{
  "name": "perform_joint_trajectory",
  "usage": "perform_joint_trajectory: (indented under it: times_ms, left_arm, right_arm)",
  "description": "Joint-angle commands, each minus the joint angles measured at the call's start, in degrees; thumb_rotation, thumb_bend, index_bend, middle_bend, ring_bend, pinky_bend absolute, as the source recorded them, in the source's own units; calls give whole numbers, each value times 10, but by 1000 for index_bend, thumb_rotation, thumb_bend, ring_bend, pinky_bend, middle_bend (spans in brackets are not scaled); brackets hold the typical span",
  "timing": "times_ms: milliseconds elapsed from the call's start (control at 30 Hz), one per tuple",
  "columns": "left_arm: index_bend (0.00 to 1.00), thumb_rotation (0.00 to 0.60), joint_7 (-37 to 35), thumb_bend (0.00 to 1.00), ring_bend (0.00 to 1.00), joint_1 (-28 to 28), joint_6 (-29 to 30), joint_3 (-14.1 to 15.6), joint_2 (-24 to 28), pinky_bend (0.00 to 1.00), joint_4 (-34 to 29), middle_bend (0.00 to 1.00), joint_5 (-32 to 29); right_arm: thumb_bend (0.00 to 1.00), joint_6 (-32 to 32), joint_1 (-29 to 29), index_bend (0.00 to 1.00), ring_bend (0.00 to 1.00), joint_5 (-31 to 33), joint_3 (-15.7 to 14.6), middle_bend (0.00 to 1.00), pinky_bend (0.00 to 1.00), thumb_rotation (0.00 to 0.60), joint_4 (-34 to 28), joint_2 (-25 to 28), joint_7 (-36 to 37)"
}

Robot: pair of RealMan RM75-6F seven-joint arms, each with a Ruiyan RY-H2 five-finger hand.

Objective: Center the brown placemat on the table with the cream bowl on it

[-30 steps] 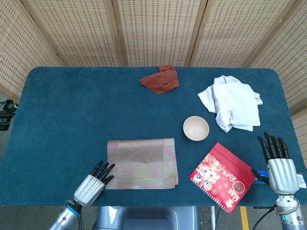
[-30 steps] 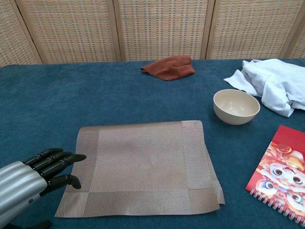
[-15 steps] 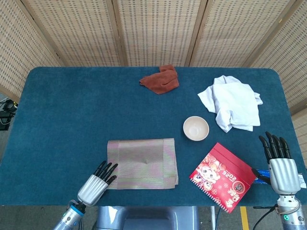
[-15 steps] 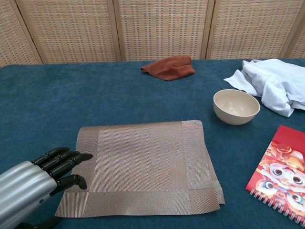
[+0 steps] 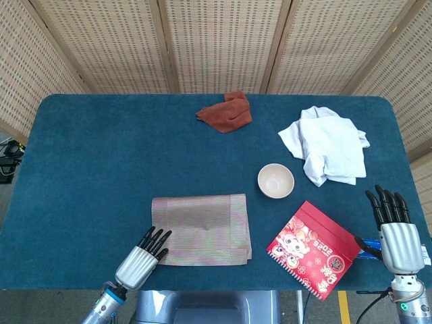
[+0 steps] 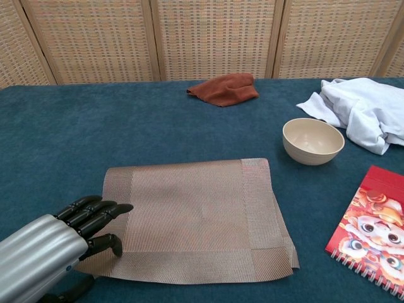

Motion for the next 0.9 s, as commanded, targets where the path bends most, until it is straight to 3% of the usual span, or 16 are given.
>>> perform_joint_trajectory:
  times_ms: [33, 633, 900]
  left_arm:
    - [344, 600, -1, 447, 0, 0, 1, 0, 1, 0, -1, 0, -2]
    - [357, 600, -6, 445, 0, -1, 4, -2, 21, 0, -24, 0, -18]
    - [419, 600, -1, 445, 0, -4, -7, -2, 6, 0, -15, 0, -23]
  right_arm:
    - [151, 0, 0, 48, 0, 0, 0, 0, 0, 600, 0, 0, 0]
    - [150, -1, 0, 50, 0, 1, 0, 0, 0, 600, 0, -3, -5]
    - [151, 0, -1, 50, 0, 1, 0, 0, 0, 600, -1, -1, -2]
